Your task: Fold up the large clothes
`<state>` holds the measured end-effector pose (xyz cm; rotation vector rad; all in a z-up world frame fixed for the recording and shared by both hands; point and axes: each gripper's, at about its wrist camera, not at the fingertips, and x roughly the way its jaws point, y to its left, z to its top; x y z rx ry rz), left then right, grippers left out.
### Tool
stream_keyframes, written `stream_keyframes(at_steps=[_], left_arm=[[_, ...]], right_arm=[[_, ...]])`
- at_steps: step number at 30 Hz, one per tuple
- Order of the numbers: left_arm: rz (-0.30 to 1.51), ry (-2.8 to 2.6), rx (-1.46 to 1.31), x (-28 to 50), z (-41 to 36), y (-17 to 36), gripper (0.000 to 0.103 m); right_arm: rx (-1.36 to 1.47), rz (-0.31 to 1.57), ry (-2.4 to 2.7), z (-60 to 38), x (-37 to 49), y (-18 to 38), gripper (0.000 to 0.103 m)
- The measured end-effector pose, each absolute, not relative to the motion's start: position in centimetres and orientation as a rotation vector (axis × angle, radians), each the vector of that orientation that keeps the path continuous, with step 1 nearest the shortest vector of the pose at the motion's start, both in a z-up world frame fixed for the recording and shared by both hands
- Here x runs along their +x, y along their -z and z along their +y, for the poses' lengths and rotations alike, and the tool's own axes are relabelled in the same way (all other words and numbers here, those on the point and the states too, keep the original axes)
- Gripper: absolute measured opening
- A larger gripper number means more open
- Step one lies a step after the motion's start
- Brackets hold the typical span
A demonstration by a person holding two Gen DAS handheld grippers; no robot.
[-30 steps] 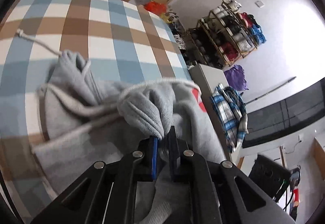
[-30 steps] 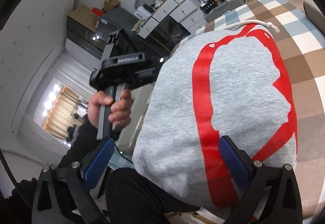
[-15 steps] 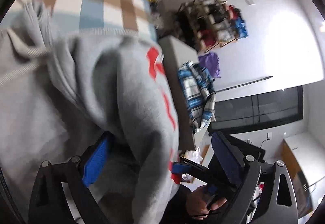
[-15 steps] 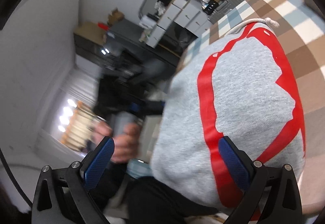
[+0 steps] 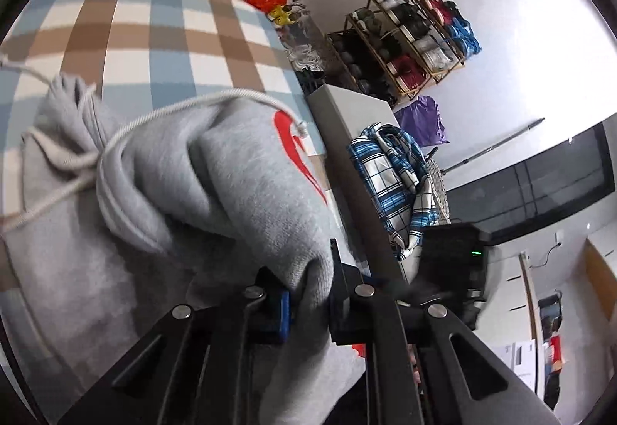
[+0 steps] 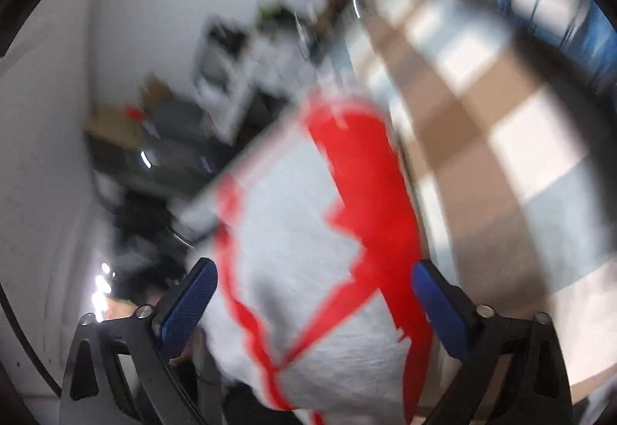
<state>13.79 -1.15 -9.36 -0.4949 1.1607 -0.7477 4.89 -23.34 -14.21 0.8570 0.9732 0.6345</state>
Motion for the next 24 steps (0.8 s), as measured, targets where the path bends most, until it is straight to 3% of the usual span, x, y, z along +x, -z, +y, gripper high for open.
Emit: stream_keyframes(at_steps=[2, 6, 12, 20, 23, 24], left_arm=[[1.148, 0.751, -0.482, 13.7, -0.7, 8.5, 0.008], [1.100, 0.755, -0.480, 13.1, 2.4, 6.1, 0.008], [1.083, 0.690, -0.501, 11.7, 8.6, 6.8, 0.008], [1.161, 0.633, -0.621, 12.6, 13.0, 15.3, 0.010], [1.166, 0.631, -0.648, 13.2, 13.0, 17.2, 0.021], [1.171, 0.602, -0.635, 13.4, 12.9, 17.8, 0.037]], right_arm=[[0.764, 0.974, -0.614, -21.8, 4.8, 13.0, 0.099], [0.553, 0.984, -0.606, -18.4, 3.8, 9.0, 0.079], [0.218, 1.022, -0.637, -9.7, 1.9, 5.7, 0.078], [-0.172, 1.048, -0.585, -1.5, -0.2, 7.0, 0.080], [-0.322, 1.048, -0.545, 0.2, -0.8, 7.7, 0.080], [-0.342, 1.057, -0.538, 0.2, -0.7, 7.9, 0.080]])
